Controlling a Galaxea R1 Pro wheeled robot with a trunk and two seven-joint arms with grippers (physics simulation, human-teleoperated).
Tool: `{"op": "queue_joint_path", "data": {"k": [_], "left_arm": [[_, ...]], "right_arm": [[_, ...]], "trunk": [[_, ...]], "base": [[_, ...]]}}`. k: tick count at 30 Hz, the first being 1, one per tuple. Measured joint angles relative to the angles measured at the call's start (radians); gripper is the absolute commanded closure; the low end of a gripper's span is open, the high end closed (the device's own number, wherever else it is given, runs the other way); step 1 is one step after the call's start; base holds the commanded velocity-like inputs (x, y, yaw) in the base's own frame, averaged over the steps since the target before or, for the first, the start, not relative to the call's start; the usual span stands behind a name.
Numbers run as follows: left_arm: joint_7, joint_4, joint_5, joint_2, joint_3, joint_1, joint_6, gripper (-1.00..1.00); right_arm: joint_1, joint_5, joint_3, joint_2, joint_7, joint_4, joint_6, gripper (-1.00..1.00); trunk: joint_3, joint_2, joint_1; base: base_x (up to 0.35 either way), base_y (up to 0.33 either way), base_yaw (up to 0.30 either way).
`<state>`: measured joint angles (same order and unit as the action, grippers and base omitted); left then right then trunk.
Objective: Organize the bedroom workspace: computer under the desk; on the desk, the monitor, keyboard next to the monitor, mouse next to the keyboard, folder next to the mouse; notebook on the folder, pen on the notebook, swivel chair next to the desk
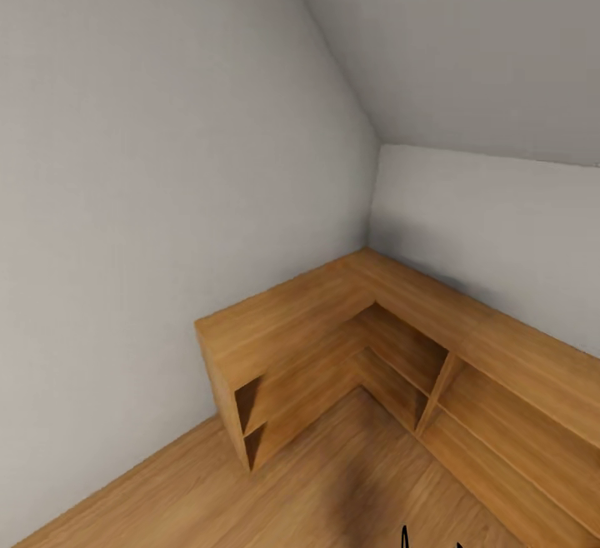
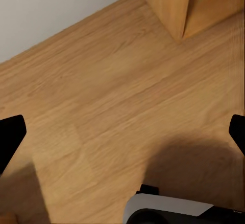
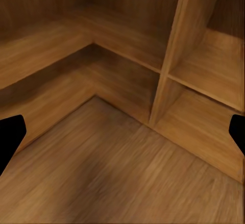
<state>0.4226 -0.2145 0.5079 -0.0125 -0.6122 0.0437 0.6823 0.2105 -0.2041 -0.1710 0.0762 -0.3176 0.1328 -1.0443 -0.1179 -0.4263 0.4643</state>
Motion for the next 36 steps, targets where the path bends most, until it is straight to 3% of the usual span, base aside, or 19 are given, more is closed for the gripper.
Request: {"op": "queue_joint_path", "data": {"k": [14,36], "left_arm": [[0.000,0.000,0.000,0.000,0.000,0.000,0.000,-1.00],[0.000,0.000,0.000,0.000,0.001,0.000,0.000,-1.00]], "right_arm": [[0.000,0.000,0.000,0.000,0.001,0.000,0.000,-1.00],[0.000,0.000,0.000,-0.001,0.040,0.000,0.029,-1.00]], "trunk": [[0.000,0.000,0.000],[0.000,0.000,0.001]], "base": [[0.297,0.000,-0.300],[0.020,0.000,-0.300]]}}
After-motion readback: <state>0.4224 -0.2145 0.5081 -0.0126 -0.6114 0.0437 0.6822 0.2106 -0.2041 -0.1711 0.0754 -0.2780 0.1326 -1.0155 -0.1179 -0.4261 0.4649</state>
